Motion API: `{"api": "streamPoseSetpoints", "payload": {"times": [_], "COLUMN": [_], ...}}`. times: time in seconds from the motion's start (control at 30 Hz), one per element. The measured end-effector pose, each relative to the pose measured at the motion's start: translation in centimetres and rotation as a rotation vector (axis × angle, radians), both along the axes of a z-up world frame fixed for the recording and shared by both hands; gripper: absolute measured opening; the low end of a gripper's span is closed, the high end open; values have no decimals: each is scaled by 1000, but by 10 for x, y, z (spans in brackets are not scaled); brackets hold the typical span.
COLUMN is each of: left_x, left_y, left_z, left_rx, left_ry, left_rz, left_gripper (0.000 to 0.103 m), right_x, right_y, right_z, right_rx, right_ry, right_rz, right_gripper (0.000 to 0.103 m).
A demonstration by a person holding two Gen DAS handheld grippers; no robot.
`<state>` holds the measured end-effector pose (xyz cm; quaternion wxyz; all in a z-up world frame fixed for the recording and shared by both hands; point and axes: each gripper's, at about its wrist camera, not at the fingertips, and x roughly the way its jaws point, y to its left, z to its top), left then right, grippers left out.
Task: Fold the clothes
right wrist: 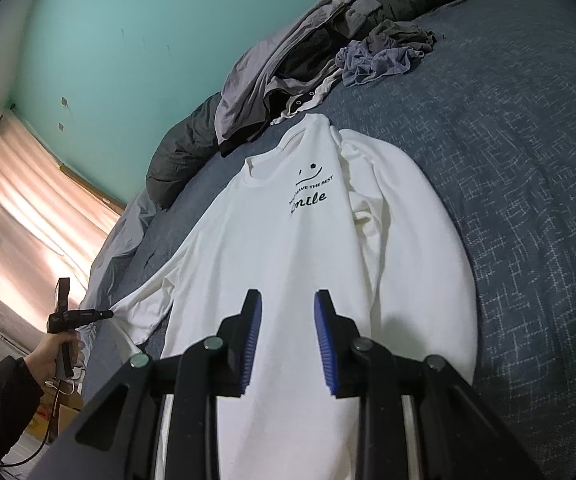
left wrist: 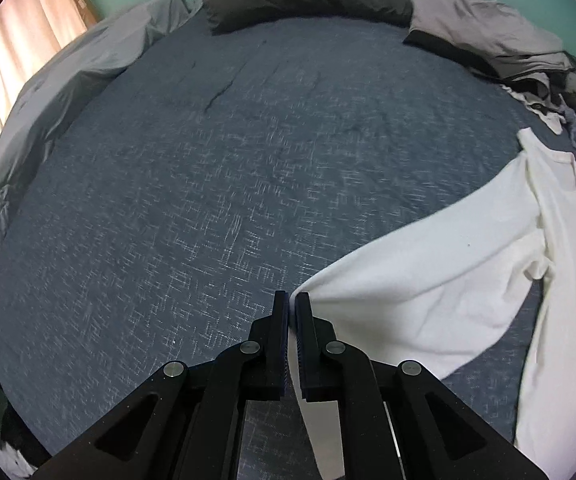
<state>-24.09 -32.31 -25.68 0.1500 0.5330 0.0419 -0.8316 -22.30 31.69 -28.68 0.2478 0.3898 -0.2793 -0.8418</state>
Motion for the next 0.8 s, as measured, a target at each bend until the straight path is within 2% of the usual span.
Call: {"api": "streamPoseSetpoints", "payload": {"times": [0.07,0.13,0.3,0.37,0.43,0.57,0.73,0.77,0.8], "left_x": [4,12,46,58,70,84,92,92,91], "left_y": [-7,-16,-24,-16,-8,2,9,11,14], "left_z": [0,1,-9,-21,-36,-65,-78,-77,-77], "left_rx": [8,22,168,219,262,297,301,292,281], "left_ry": [11,23,22,4,-14,-54,-51,-56,-61], "left_rz": [17,46,69,56,56,67,62,48,34], "left_gripper": [11,13,22,33,36,37,36,34,27], "right_x": [-1,-1,2,3,4,7,6,6,6], "right_y": [-2,-4,-8,-8,-7,-7,-6,-6,-6], "right_z": [-1,-2,0,2,4,5,5,5,4], "right_rx": [2,5,5,5,2,5,4,4,4], "right_ry": [-4,-6,2,8,11,15,16,16,15], "right_rz": [4,8,15,13,8,5,3,4,5], "right_gripper": [27,27,27,27,27,27,27,27,27]}}
